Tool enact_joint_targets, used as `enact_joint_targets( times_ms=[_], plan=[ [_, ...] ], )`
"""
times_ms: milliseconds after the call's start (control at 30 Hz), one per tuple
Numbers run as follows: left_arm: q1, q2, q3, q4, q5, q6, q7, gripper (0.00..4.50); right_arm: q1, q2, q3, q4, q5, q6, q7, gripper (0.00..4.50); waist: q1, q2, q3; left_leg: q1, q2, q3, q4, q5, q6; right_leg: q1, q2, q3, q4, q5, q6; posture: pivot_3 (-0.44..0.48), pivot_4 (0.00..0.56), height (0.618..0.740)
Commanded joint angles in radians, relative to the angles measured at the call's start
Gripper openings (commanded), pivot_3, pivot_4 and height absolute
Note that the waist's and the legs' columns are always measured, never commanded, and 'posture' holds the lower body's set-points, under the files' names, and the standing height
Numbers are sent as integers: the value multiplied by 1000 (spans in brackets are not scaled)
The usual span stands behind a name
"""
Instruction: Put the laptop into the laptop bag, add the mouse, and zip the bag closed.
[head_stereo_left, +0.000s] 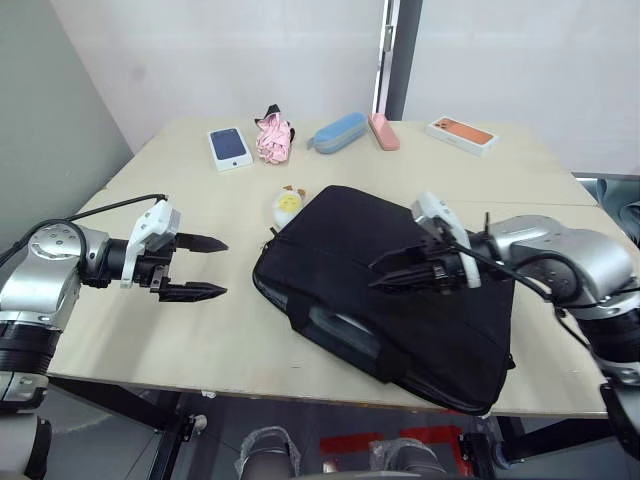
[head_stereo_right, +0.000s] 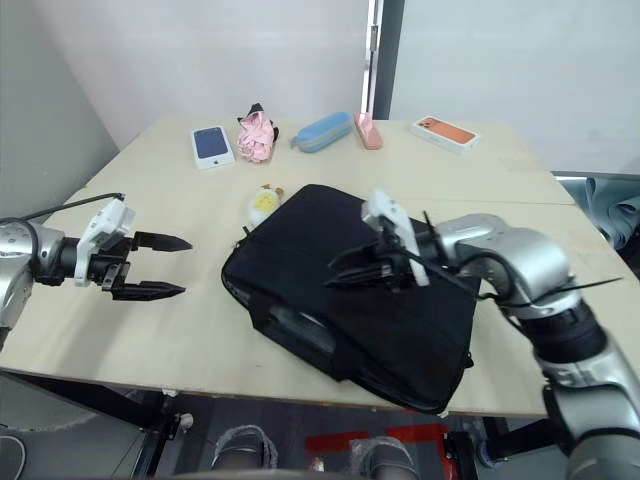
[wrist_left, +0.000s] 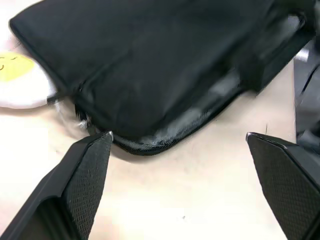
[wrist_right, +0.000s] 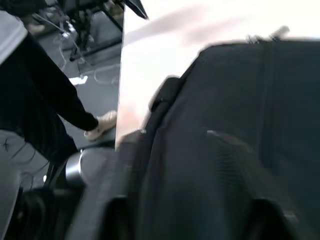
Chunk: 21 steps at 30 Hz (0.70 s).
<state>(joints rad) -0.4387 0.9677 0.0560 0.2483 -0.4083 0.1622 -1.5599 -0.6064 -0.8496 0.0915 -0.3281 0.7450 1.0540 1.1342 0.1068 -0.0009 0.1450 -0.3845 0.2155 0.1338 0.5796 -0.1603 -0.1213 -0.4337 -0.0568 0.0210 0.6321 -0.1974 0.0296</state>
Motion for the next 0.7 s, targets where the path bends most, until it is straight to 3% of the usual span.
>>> enact_joint_targets(
  times_ms=[33,167,367,700],
  plan=[
    [-57,-25,-28,69,46,-147,-52,4500,39,-89,-145,-56,92,68,11,3659,3,0,0,0,0,0,0,0,0,0,0,0,0,0,0,0,150,740],
    [-154,-77,-94,227,92,-338,-55,4500,240,-185,-432,-146,147,75,-7,3659,14,0,0,0,0,0,1,-1,2,0,0,0,1,0,0,0,150,740],
    [-364,-202,-171,564,182,-542,-55,4500,622,-120,-867,-340,188,87,-55,3659,46,-1,-1,0,0,1,2,-1,5,0,0,1,1,0,0,0,150,740],
    [-497,-320,-276,839,260,-713,-55,4500,984,7,-1162,-492,360,92,-167,3659,45,-2,-2,1,0,3,6,-1,5,0,-1,4,5,0,1,0,150,740]
  ],
)
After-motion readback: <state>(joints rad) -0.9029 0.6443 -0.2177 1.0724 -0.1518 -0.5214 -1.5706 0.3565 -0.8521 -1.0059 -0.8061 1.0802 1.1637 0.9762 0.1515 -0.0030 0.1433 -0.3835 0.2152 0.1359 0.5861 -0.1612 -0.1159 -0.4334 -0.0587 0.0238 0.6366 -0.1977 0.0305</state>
